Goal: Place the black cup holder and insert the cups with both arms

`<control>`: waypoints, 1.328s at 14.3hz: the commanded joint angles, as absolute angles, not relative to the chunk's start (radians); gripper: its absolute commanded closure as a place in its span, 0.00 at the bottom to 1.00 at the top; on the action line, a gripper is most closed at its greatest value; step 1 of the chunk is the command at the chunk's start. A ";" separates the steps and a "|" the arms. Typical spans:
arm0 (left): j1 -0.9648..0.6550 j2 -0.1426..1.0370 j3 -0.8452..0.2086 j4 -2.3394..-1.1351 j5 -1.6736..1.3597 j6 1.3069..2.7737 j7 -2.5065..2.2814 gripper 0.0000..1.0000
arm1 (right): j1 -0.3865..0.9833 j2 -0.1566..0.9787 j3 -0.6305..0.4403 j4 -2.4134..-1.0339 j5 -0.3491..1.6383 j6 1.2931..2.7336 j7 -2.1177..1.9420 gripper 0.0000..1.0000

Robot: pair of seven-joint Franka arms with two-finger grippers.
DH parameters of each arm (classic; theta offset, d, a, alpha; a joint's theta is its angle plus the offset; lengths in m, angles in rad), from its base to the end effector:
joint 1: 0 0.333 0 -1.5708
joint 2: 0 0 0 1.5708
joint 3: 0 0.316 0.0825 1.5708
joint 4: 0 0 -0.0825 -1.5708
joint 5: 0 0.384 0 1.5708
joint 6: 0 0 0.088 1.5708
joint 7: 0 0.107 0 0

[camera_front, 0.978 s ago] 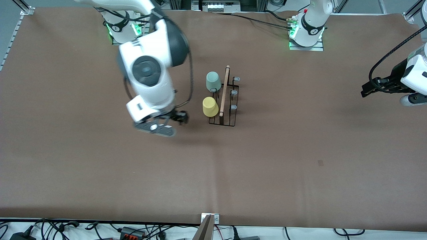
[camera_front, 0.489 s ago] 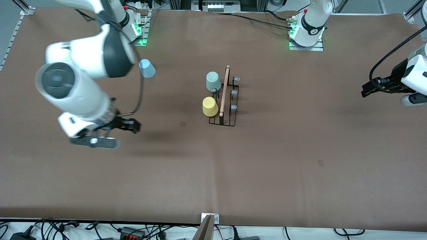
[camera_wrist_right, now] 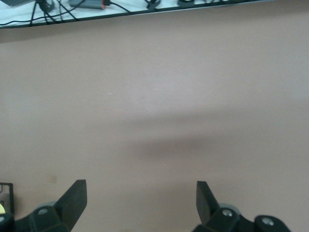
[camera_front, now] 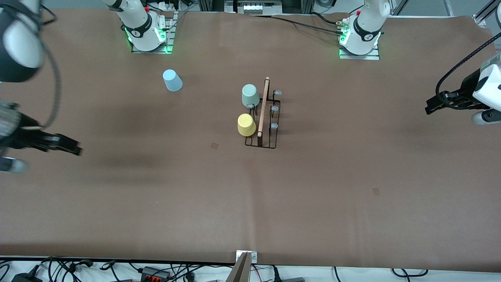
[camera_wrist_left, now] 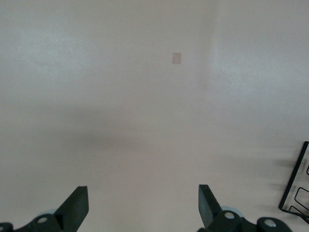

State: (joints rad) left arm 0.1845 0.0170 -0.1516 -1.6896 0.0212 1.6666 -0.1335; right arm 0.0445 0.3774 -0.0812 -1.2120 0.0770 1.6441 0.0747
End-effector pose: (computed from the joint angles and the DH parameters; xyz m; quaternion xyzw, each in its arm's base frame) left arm 0.5627 0.0212 0.5670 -0.9964 -0.0818 0.0194 0.0102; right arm 0.6722 -0.0060 0.5704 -0.9979 0.0541 -0.0274 0.0241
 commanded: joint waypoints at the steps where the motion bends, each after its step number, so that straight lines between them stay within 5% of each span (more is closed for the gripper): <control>1: 0.193 0.020 -0.153 -1.674 0.000 1.661 -0.114 0.00 | -0.021 0.281 -0.017 -1.327 0.054 1.657 0.029 0.00; 6: 0.195 0.020 -0.153 -1.675 0.000 1.661 -0.114 0.00 | -0.020 0.224 -0.015 -1.390 -0.018 1.654 -0.035 0.00; 13: 0.201 0.021 -0.153 -1.674 0.000 1.661 -0.114 0.00 | -0.018 -0.024 -0.015 -1.733 -0.012 1.720 -0.005 0.00; 19: 0.207 0.021 -0.153 -1.675 0.000 1.660 -0.114 0.00 | -0.015 -0.038 -0.011 -1.729 -0.011 1.717 -0.005 0.00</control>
State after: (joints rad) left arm 0.1987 0.0182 -0.1510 -1.6896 0.0212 1.6666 -0.1335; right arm -0.0120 -0.0155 -0.0211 -1.7036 -0.0028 1.6987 -0.0085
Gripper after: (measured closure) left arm 0.000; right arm 0.000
